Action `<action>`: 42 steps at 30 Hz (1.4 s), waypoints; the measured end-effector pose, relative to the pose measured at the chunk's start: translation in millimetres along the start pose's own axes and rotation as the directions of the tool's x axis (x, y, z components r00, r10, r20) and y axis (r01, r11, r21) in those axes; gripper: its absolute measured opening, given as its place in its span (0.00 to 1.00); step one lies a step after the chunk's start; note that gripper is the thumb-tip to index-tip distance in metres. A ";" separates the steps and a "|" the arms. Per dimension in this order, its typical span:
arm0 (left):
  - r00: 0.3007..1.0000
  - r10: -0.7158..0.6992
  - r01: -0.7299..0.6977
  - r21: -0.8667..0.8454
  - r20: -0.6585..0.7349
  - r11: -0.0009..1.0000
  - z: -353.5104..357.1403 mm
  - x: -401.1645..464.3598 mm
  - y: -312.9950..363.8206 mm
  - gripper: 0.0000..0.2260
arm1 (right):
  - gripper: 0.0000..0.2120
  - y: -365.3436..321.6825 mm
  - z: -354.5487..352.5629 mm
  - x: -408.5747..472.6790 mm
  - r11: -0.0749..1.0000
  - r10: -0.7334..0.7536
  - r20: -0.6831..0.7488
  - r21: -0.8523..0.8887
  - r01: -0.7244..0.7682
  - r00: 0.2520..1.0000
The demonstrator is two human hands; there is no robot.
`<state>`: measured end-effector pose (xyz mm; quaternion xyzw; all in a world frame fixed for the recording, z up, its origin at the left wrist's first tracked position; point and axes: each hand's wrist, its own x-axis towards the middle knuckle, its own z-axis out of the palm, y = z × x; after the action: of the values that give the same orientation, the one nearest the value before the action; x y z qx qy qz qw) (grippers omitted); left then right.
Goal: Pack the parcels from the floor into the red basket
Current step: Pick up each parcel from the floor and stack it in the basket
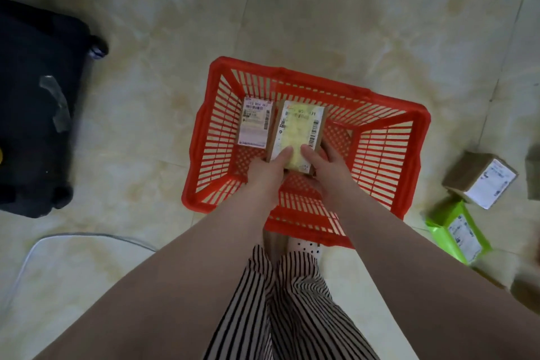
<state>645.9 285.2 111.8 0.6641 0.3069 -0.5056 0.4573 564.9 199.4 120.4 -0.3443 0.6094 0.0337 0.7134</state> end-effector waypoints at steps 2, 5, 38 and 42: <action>0.999 -0.042 0.044 0.042 -0.030 0.998 3.6 47.4 -9.0 0.54 | 0.28 14.5 1.5 39.8 1.000 -0.024 0.000 0.012 0.024 1.000; 0.996 -0.084 0.084 0.037 0.000 0.996 6.6 101.7 -22.0 0.49 | 0.26 35.8 4.9 90.0 0.997 -0.056 0.021 0.044 0.055 0.998; 0.998 -0.002 0.000 -0.018 -0.061 1.000 54.4 182.0 9.6 0.34 | 0.19 7.9 4.1 200.9 0.955 -0.191 0.018 -0.230 0.190 0.982; 0.999 -0.008 0.007 -0.035 -0.038 0.999 57.0 177.0 14.6 0.33 | 0.20 4.0 3.4 201.5 0.944 -0.190 0.016 -0.270 0.187 0.982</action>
<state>689.4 217.4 -56.4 0.6641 0.3269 -0.4892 0.4612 617.2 129.4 -61.3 -0.4953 0.5670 0.0465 0.6566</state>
